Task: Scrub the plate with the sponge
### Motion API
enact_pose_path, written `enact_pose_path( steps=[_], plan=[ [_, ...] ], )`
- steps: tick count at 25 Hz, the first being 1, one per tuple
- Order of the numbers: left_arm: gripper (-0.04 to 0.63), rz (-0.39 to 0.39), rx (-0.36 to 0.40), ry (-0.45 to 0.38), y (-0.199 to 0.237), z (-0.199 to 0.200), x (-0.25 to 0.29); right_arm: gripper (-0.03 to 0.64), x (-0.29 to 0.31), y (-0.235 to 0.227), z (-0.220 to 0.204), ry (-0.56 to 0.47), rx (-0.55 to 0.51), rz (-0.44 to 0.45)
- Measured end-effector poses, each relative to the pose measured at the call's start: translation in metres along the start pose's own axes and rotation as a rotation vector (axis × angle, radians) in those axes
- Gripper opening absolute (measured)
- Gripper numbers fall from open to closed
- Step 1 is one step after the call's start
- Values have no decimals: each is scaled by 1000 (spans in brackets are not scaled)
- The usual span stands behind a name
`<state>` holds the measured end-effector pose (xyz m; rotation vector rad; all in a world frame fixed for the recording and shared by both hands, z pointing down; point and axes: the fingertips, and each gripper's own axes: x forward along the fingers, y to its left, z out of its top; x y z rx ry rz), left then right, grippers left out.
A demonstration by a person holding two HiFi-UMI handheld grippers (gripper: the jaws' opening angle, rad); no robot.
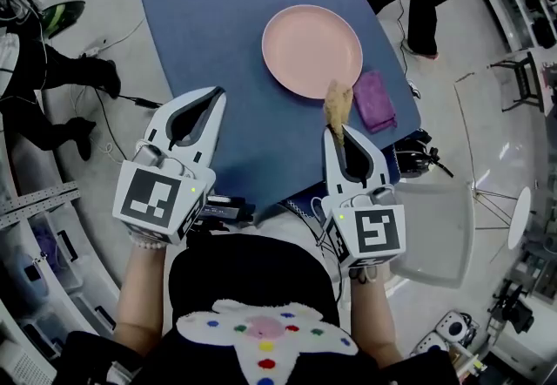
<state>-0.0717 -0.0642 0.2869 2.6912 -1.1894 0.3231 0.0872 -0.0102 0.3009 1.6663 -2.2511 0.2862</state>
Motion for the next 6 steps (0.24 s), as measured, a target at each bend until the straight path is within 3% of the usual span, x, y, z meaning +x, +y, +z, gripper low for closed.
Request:
enact_pose_path(
  steps=[6],
  plan=[
    [9, -4, -1, 3, -1, 1, 1, 38, 0, 0, 1, 2, -3, 4]
  ],
)
